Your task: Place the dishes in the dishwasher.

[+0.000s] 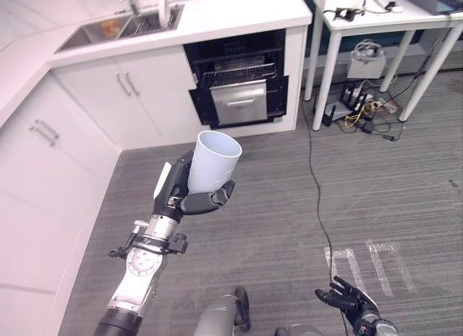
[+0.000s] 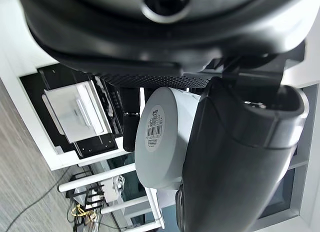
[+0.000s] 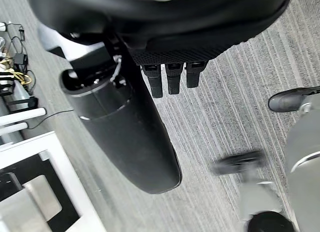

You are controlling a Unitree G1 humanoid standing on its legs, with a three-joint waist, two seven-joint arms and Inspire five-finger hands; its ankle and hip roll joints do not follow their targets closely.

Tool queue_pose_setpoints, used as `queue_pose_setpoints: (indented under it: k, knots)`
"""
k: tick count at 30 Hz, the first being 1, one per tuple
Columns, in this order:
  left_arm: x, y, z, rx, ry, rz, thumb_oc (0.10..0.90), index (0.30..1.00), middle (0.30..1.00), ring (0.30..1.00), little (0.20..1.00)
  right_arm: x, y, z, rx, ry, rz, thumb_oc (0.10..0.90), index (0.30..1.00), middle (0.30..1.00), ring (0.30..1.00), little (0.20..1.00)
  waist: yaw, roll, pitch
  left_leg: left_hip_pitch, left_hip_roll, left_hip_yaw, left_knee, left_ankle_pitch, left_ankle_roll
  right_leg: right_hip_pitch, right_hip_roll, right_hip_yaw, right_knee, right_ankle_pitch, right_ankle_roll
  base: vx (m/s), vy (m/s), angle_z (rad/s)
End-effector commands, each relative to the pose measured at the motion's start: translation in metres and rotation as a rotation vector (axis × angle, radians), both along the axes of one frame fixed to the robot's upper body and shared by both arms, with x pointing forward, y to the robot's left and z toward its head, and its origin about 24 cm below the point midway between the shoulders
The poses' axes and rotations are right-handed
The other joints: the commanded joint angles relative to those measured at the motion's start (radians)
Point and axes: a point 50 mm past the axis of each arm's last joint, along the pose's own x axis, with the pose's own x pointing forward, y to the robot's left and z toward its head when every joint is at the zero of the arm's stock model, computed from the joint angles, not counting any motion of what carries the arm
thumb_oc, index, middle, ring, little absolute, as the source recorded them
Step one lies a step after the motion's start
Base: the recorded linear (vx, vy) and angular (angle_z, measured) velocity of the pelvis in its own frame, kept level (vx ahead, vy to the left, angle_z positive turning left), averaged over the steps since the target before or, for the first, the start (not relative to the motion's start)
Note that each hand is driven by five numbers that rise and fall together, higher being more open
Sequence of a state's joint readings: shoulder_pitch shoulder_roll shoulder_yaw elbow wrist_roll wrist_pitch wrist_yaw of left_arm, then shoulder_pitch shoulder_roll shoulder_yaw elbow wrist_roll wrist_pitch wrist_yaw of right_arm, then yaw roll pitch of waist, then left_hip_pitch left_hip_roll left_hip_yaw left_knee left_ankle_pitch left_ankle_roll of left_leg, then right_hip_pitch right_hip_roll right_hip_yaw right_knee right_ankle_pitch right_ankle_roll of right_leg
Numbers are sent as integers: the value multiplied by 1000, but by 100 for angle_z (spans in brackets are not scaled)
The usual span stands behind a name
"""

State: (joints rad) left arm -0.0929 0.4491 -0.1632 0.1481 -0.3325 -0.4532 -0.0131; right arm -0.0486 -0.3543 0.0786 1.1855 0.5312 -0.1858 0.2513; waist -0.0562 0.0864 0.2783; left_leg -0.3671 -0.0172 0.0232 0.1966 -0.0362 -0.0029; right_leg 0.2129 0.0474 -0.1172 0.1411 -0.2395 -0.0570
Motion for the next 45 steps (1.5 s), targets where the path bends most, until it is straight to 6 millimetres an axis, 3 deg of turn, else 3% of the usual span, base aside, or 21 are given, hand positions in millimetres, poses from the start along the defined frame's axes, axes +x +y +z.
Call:
queue_pose_setpoints:
  k: [1,5,7,11,13,14,15,17,18,19,20,24,30,33,34,35,36,38,39,42,45]
  knots:
    - [6,6,63,-64,-318,-15,400,300,300,300,300,-11,-5,-1,0,5,-7,800,900,900,900,900,12,13,-23,12,124,72,103,28,-76,-99,-3,23,159,-67,77,361,124,-34]
    - [5,9,60,-57,-324,-14,400,300,300,300,300,-18,-5,-4,-7,30,-31,800,900,900,900,900,5,21,-37,31,147,126,103,38,-72,-78,-11,19,159,-91,76,347,186,-14]
    - [6,9,60,-46,-315,-8,400,300,300,300,300,-21,-6,-5,-4,43,-87,800,900,900,900,900,13,18,-44,48,120,107,103,22,-61,-55,-17,29,159,-104,74,442,292,7]
    - [11,8,62,-47,-310,-28,400,300,300,300,300,-41,-6,-13,24,95,-269,800,900,900,900,900,13,2,-62,117,46,120,103,-42,-1,7,-39,28,172,-91,83,409,331,-1]
    - [15,3,67,-24,-318,-43,400,300,300,300,300,-49,-1,-17,38,100,-326,800,900,900,900,900,5,-16,-71,164,-17,119,103,-90,54,-38,-75,21,381,42,157,488,482,56]
    - [17,0,69,-9,-316,-39,400,300,300,300,300,-48,8,-19,47,93,-311,800,900,900,900,900,7,-21,-81,182,-44,113,103,-117,86,-98,-70,24,534,199,223,424,409,57]
    - [17,-2,69,-3,-316,-20,400,300,300,300,300,-43,14,-19,37,87,-256,800,900,900,900,900,2,-9,-78,210,-41,106,103,-140,103,-194,-66,8,669,254,235,346,336,50]
    - [18,-5,70,-12,-329,-4,400,300,300,300,300,-37,17,-17,28,63,-227,800,900,900,900,900,-13,-1,-66,237,-43,95,103,-159,114,-311,-50,3,720,226,213,258,182,17]
    - [19,-7,71,-11,-338,-11,400,300,300,300,300,-35,15,-16,26,49,-242,800,900,900,900,900,-31,-1,-57,262,-54,73,103,-169,112,-361,-44,-16,665,183,194,412,17,5]
    - [21,-11,75,13,-351,-20,400,300,300,300,300,-34,9,-13,13,40,-251,800,900,900,900,900,-62,5,-46,295,-50,36,103,-190,100,-393,-56,-53,455,126,148,632,-189,58]
    - [25,-14,79,28,-358,-13,400,300,300,300,300,-37,5,-13,14,48,-246,800,900,900,900,900,-93,-14,-35,345,-59,9,103,-240,93,-409,-109,-28,159,185,167,539,-237,108]
    - [24,-13,81,49,-396,0,400,300,300,300,300,-39,9,-16,30,68,-237,800,900,900,900,900,-101,-46,-39,392,-76,-14,103,-298,88,-475,-173,55,159,222,222,337,-237,93]
    - [17,-9,79,32,-396,30,400,300,300,300,300,-33,13,-16,18,75,-185,800,900,900,900,900,-85,-42,-66,476,-31,-17,103,-303,50,-409,-154,34,159,170,180,291,-214,32]
    - [10,-8,82,37,-422,38,400,300,300,300,300,-20,7,-9,-12,23,-153,800,900,900,900,900,-59,-56,-66,507,-7,-9,163,-126,-10,-363,-149,36,159,124,136,248,-204,-6]
    - [8,-7,83,33,-426,41,400,300,300,300,300,-17,4,-7,-20,15,-151,800,900,900,900,900,-52,-57,-62,479,-7,-14,218,-108,-17,-352,-146,38,159,115,127,193,-226,1]
    - [6,-2,85,19,-427,42,400,300,300,300,300,-15,-4,-3,-36,2,-162,800,900,900,900,900,-33,-63,-48,359,-10,-24,385,-60,-27,-316,-140,37,159,97,100,132,-162,-2]
    - [6,-2,86,17,-427,41,400,300,300,300,300,-15,-5,-3,-37,0,-166,800,900,900,900,900,-31,-62,-47,341,-10,-25,389,-61,-25,-311,-138,36,159,94,99,123,-138,-5]
    - [7,1,87,18,-424,35,400,300,300,300,300,-15,-10,-2,-36,-4,-184,800,900,900,900,900,-21,-57,-43,306,-18,-23,319,-79,-12,-291,-129,37,159,77,99,167,12,-14]
    - [7,4,87,35,-422,42,400,300,300,300,300,-14,-13,-1,-38,1,-180,800,900,900,900,900,-10,-45,-38,324,-33,-20,108,-79,-8,-271,-115,42,159,54,106,206,73,-30]
    - [7,6,86,34,-414,55,400,300,300,300,300,-15,-13,-2,-36,14,-184,800,900,900,900,900,6,-29,-23,226,-47,-43,103,-69,-24,-240,-93,47,159,30,110,134,89,-24]
    - [6,7,84,46,-415,49,400,300,300,300,300,-18,-11,-4,-21,29,-209,800,900,900,900,900,4,-23,-33,214,-33,-35,103,-102,-14,-245,-94,43,159,20,113,75,107,-63]
